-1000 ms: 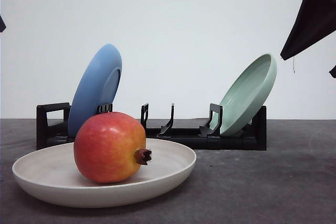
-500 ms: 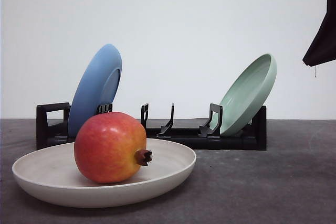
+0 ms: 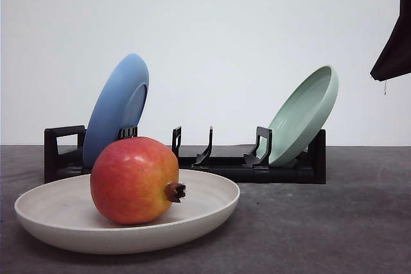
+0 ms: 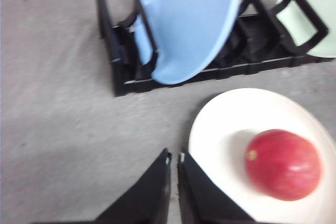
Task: Place pomegranate in white plate
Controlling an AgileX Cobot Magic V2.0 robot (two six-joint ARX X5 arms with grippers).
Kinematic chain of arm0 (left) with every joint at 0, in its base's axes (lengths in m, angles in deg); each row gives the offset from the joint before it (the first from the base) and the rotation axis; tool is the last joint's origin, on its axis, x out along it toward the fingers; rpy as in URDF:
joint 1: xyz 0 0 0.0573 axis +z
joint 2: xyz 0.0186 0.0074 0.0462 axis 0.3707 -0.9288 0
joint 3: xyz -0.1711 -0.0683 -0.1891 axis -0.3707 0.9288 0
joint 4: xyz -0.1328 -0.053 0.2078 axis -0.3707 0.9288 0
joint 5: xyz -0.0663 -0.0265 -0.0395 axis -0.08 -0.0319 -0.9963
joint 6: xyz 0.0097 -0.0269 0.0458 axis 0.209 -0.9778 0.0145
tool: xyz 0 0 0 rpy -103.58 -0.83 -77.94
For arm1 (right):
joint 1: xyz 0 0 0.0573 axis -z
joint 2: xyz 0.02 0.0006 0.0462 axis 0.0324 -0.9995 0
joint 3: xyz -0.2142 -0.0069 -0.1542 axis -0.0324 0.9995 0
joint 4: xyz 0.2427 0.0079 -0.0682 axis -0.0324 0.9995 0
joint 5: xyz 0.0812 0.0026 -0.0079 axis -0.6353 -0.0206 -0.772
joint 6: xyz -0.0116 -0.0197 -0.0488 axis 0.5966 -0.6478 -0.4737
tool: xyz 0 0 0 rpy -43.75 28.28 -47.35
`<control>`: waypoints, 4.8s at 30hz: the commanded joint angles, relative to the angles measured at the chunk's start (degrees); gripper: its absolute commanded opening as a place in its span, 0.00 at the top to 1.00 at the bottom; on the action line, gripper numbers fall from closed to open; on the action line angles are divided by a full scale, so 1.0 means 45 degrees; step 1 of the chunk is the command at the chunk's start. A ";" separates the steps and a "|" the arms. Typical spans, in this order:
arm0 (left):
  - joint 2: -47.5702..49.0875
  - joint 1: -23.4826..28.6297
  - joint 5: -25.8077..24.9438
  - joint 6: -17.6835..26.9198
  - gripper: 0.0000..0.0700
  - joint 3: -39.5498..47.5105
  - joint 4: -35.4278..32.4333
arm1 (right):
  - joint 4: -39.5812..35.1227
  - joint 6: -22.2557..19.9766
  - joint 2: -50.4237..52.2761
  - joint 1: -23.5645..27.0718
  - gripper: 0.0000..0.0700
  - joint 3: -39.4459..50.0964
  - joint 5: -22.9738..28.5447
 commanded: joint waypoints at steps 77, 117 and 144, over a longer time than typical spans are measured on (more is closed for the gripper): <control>0.7593 0.2472 0.1282 0.0964 1.00 0.8003 -0.5964 | -0.3850 -0.1370 0.7423 0.2909 0.97 0.6315 0.2004; 0.7593 0.2472 0.1282 0.0963 1.00 0.8003 -0.5966 | -0.3832 -0.1107 0.9675 0.3861 0.97 0.7087 0.2293; 0.7593 0.2472 0.1282 0.0966 1.00 0.8003 -0.5966 | -0.3832 -0.1107 0.9675 0.3861 0.97 0.7087 0.2297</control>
